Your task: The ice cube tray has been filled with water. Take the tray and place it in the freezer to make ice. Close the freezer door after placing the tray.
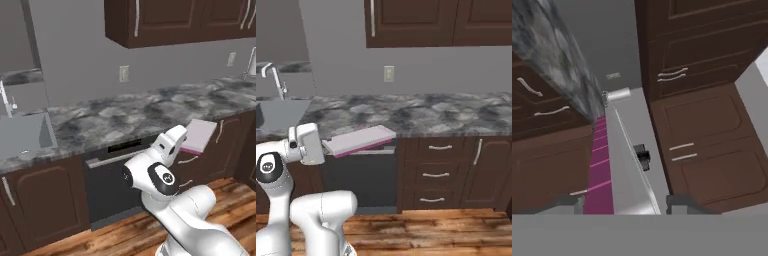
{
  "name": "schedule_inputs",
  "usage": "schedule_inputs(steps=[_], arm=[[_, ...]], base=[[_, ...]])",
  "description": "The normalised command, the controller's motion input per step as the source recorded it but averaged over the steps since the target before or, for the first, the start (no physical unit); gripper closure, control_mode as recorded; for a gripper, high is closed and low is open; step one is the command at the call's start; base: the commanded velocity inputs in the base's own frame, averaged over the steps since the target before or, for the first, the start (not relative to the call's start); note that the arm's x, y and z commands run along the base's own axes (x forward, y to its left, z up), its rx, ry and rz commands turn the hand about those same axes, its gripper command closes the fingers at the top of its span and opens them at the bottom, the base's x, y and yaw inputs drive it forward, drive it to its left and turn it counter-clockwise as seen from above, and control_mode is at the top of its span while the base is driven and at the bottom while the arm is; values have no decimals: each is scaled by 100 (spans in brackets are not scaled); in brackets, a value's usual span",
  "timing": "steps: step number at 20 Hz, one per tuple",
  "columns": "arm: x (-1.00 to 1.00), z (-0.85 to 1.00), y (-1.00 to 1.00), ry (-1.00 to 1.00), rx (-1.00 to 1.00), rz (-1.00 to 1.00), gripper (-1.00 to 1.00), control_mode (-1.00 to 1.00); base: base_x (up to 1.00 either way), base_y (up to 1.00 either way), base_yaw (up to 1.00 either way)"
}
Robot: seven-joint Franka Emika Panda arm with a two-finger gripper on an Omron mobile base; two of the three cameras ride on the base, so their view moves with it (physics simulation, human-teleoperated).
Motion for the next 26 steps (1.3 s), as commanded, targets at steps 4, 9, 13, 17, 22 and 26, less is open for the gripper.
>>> schedule_inputs(steps=[4,9,13,17,22,26], arm=[[0,0,0,0,0,0,100,100],[0,0,0,0,0,0,100,100],[0,0,0,0,0,0,100,100],[0,0,0,0,0,0,100,100],[0,0,0,0,0,0,100,100],[0,0,0,0,0,0,100,100]], base=[[0,0,-57],[0,0,-60],[0,0,-59],[0,0,-58],[0,1,-57],[0,8,-53]])
